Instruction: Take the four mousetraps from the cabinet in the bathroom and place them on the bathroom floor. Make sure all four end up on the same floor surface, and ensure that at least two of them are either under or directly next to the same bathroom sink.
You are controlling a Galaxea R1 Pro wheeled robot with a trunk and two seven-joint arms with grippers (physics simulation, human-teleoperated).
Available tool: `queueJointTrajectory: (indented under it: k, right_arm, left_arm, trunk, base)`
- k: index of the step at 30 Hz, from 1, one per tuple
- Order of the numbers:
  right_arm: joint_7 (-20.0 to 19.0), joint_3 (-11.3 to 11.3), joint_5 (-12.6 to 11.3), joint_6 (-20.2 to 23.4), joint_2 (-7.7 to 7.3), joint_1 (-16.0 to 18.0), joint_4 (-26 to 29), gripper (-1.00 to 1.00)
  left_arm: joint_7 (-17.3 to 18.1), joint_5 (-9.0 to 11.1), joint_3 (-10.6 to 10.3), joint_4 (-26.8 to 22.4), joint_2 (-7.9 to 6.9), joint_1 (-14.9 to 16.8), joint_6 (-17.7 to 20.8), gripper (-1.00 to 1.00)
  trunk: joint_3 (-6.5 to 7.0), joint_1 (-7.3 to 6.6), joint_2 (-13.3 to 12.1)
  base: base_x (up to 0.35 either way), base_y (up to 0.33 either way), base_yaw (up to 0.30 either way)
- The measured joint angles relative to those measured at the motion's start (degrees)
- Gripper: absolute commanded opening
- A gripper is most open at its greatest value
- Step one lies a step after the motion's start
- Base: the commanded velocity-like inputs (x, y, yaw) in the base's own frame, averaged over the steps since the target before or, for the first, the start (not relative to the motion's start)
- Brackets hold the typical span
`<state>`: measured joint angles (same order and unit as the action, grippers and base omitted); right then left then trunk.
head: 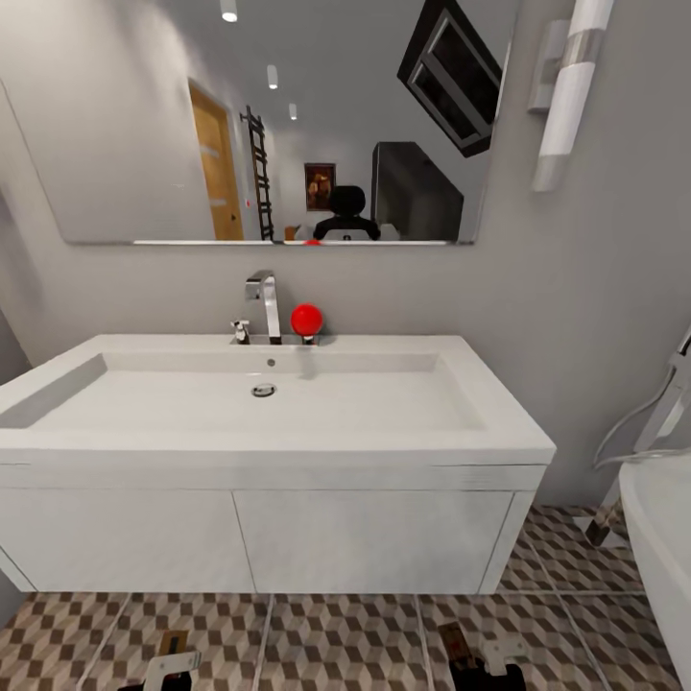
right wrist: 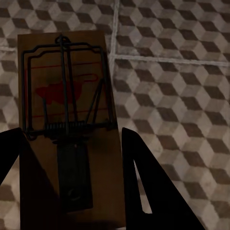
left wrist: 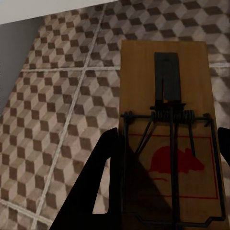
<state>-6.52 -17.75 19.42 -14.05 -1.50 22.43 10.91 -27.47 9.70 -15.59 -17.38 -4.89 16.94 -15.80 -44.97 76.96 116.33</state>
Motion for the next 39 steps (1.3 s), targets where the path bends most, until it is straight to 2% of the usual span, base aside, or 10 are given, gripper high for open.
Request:
queueJointTrajectory:
  k: [8, 20, 26, 33, 39]
  right_arm:
    - [-0.1, 0.2, 0.2, 0.0, 0.00, 0.0, -0.1, -1.00]
    - [-0.1, 0.0, -0.3, 0.2, 0.00, 0.0, -0.1, -1.00]
    - [-0.2, -0.2, -0.4, 3.1, 0.00, 0.0, 0.2, -1.00]
    - [-0.2, -0.4, -0.4, 3.5, -0.07, 0.0, 0.4, -1.00]
    - [0.0, -0.4, -0.5, 3.3, -0.04, 0.0, 0.4, -1.00]
  left_arm:
    - [-0.5, 0.1, -0.2, -0.1, -0.04, 0.0, 0.0, -1.00]
    - [-0.1, 0.1, -0.6, -0.7, 0.28, 0.0, -0.1, -1.00]
    - [-0.2, 0.1, -0.5, -0.7, -0.04, 0.0, -0.1, -1.00]
    - [-0.5, 0.2, -0.5, -0.7, -0.31, 0.0, -0.2, -1.00]
    - [-0.6, 0.2, -0.4, -0.8, -0.45, 0.0, -0.2, -1.00]
  trunk:
    - [-1.44, 1.76, 3.2]
    - [-1.44, 1.76, 3.2]
    - [-1.44, 1.76, 3.2]
    - [-1.44, 1.76, 3.2]
    - [-2.51, 3.08, 5.6]
  base:
    - [0.000, 0.000, 0.000]
    - [0.000, 0.000, 0.000]
    - [0.000, 0.000, 0.000]
    - [0.000, 0.000, 0.000]
    - [0.000, 0.000, 0.000]
